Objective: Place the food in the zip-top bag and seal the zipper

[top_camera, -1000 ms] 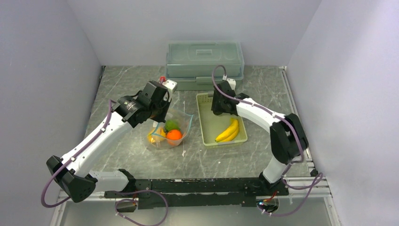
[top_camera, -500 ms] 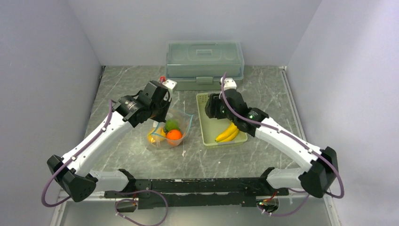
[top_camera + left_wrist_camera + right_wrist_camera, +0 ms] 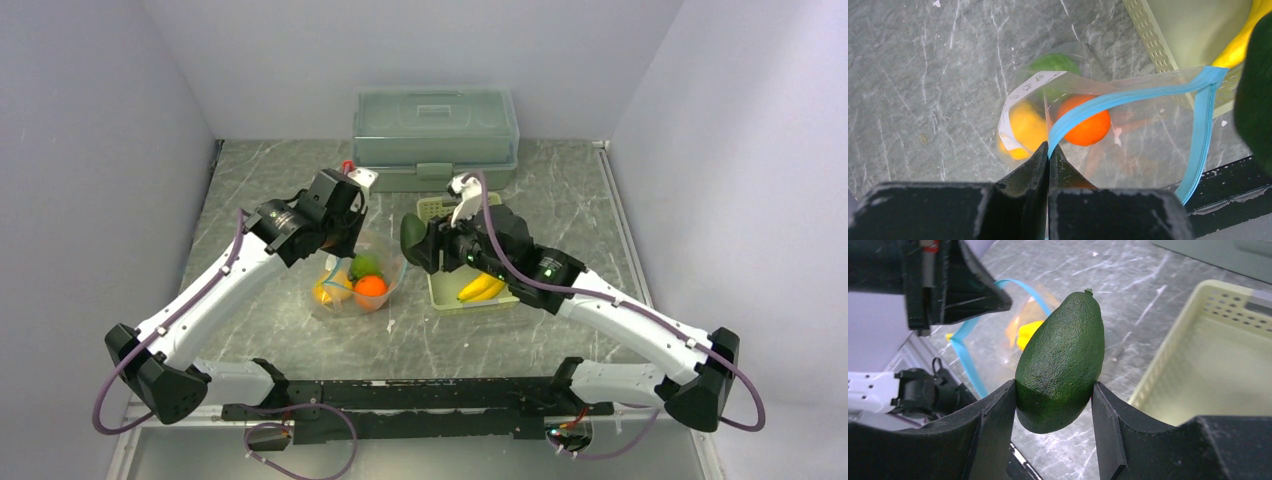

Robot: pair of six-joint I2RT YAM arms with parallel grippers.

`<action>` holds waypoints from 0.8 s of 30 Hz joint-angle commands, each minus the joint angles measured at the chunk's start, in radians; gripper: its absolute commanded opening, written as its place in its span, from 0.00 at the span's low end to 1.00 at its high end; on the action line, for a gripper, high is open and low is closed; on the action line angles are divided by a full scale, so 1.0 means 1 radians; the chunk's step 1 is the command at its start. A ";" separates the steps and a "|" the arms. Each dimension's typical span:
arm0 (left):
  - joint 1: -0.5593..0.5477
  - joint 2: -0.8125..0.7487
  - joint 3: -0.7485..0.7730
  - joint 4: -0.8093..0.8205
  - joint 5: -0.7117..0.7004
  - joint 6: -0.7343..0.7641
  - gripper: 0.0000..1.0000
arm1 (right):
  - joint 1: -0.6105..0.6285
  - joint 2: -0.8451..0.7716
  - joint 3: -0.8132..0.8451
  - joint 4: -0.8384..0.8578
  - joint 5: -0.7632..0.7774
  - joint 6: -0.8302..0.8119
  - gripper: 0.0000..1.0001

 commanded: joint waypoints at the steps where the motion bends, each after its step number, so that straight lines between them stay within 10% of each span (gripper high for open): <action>1: -0.004 0.002 0.050 0.010 0.007 -0.020 0.08 | 0.055 0.028 0.029 0.098 -0.066 -0.012 0.27; 24: -0.004 -0.029 0.032 0.007 0.016 -0.014 0.09 | 0.146 0.379 0.215 0.121 -0.032 0.036 0.45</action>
